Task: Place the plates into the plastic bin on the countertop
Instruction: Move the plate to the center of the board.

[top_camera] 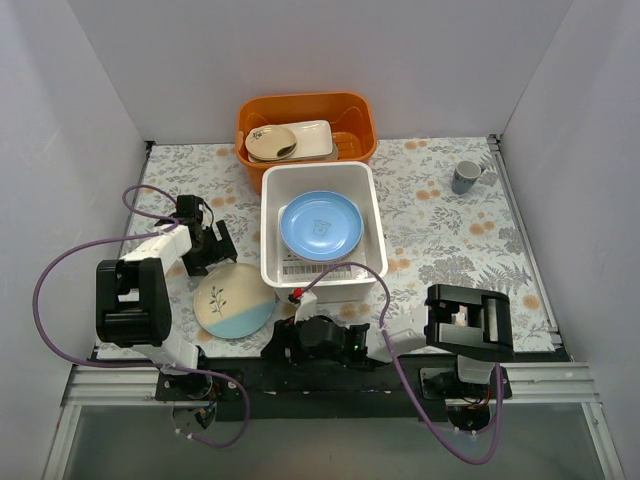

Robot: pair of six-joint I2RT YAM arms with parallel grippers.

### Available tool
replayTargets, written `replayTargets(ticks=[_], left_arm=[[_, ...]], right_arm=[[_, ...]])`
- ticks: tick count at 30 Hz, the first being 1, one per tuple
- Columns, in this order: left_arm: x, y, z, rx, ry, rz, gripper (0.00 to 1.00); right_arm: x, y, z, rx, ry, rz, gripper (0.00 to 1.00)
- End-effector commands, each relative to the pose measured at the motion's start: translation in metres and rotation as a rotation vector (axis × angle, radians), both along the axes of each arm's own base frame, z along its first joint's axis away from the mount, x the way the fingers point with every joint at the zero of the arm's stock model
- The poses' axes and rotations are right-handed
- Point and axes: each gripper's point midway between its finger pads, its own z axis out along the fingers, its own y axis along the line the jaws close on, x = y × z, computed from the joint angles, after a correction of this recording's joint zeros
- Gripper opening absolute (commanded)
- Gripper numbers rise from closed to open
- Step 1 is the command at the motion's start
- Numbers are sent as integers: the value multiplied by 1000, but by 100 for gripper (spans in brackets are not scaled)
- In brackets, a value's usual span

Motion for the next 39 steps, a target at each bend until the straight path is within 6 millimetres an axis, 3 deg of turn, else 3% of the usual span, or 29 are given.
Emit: replayTargets(ticks=[1, 2, 10, 15, 19, 22, 28, 32, 33, 35, 38, 39], left_arm=[[3, -7, 7, -31, -16, -23, 81], [3, -7, 7, -30, -15, -24, 81], [5, -3, 15, -8, -39, -12, 81], [7, 5, 22, 33, -55, 18, 81], [14, 28, 46, 146, -124, 88, 87], [18, 34, 59, 177, -154, 106, 87], [11, 19, 64, 104, -144, 56, 85], [-2, -7, 72, -31, -172, -12, 76], [-4, -12, 75, -53, -188, -23, 70], [-9, -25, 70, -60, -163, -62, 64], [-10, -25, 59, -46, -119, -62, 35], [-11, -27, 54, -54, -99, -69, 17]], right_arm=[[18, -2, 18, 214, 163, -93, 74], [18, -14, 7, 214, 208, -97, 73], [19, -24, 12, 417, 444, -164, 65], [20, -20, 16, 420, 416, -146, 62], [19, -18, 16, 419, 410, -137, 62], [17, -19, 16, 418, 405, -124, 62], [16, -32, 20, 411, 370, -122, 63], [18, -51, 19, 378, 325, -144, 63], [20, -53, 27, 393, 309, -143, 63], [22, -58, 27, 370, 269, -149, 63], [26, -66, 39, 375, 212, -159, 64], [27, -70, 43, 375, 201, -163, 64]])
